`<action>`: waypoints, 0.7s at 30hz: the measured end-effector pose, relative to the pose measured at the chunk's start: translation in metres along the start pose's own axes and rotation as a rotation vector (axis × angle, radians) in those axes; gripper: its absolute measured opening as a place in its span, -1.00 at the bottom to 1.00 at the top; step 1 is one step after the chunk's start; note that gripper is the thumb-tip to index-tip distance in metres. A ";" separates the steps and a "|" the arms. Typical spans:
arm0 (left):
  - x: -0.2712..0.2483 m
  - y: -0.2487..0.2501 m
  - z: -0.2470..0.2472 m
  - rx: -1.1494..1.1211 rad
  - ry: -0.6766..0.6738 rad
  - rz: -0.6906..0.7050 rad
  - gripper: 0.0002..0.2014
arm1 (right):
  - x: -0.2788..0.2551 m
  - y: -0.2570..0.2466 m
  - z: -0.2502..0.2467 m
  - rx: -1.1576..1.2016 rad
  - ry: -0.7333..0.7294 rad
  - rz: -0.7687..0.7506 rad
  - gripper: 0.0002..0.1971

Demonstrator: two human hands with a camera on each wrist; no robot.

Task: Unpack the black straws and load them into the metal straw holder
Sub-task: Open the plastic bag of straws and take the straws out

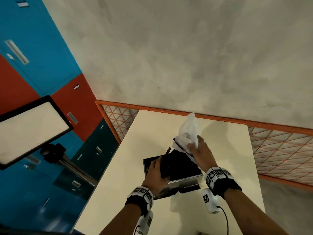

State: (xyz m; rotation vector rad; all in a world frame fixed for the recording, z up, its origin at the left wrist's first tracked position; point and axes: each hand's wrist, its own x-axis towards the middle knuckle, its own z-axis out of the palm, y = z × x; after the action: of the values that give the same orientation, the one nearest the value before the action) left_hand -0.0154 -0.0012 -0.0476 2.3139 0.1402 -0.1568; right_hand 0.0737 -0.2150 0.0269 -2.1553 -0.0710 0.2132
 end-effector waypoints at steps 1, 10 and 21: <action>0.000 0.000 0.000 0.002 -0.005 -0.003 -0.11 | 0.001 0.004 0.005 -0.029 -0.028 0.011 -0.37; 0.003 0.005 0.002 -0.094 0.028 0.017 -0.09 | -0.018 -0.017 0.041 -0.151 -0.148 -0.347 -0.54; 0.008 0.006 -0.002 0.140 0.079 0.035 -0.47 | -0.021 -0.028 0.021 -0.015 -0.111 -0.188 -0.64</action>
State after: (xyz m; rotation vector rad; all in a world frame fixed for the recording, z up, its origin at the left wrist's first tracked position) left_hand -0.0068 -0.0034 -0.0438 2.4620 0.1323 -0.0589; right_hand 0.0505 -0.1852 0.0410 -2.1352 -0.3384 0.2230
